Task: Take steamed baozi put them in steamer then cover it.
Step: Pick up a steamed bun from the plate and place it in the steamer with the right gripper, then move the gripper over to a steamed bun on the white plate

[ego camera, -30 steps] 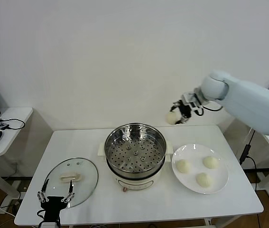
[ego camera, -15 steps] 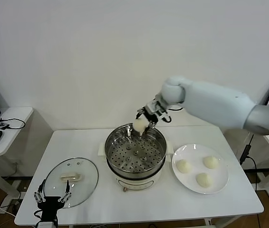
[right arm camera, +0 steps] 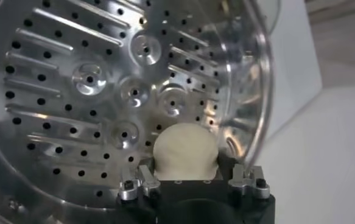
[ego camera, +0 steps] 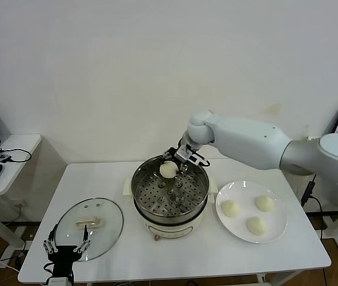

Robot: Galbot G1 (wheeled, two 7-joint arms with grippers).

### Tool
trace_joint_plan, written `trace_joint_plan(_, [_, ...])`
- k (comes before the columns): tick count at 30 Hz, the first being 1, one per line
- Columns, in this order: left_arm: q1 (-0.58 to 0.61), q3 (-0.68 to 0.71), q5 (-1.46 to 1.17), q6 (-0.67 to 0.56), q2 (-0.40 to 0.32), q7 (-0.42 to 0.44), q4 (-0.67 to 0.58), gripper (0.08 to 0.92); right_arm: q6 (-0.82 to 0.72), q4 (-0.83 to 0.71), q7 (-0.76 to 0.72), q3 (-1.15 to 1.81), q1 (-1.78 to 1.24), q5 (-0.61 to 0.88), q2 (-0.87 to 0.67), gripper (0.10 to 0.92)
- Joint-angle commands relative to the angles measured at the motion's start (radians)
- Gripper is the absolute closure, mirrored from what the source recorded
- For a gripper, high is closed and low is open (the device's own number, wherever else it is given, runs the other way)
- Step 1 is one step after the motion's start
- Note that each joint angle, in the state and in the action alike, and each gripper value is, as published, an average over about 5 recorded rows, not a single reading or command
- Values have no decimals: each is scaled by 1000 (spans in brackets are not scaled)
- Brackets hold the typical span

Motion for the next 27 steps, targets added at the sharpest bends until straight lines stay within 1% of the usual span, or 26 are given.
trace_joint_plan(1, [-2,1,1,0,1,0,2,177,81,-50,22,6,-39,-94,29,375])
trace_joint_plan(6, [0,0,0,0,-1,-1,2,177,100,-69,29,12,-33,-113,36,361])
trace_joint_plan(8, [2,1,1,0,-2,-1,1,177,99,-64,31,9,-24,-99,34,325])
trace_joint_plan(10, [3,1,1,0,-3,-1,-2,177,89,-47,29,3,-7,-64,28,269])
trace_joint_plan(13, [5,2,1,1,-2,-1,-6,177,34,16,6,-17,46,40,7,217])
trace_joint_plan(16, [5,0,1,2,0,1,-12,177,-94,119,-38,-43,122,189,-40,205])
trace_joint_plan(19, [6,-1,0,3,3,2,-19,177,-301,244,-84,-61,193,302,-121,203])
trace_joint_plan(22, [8,-2,0,3,8,3,-28,177,-494,363,-114,-75,252,357,-225,203])
trace_joint_plan(27, [11,-3,0,3,17,4,-36,177,-677,528,-128,-81,309,420,-419,203])
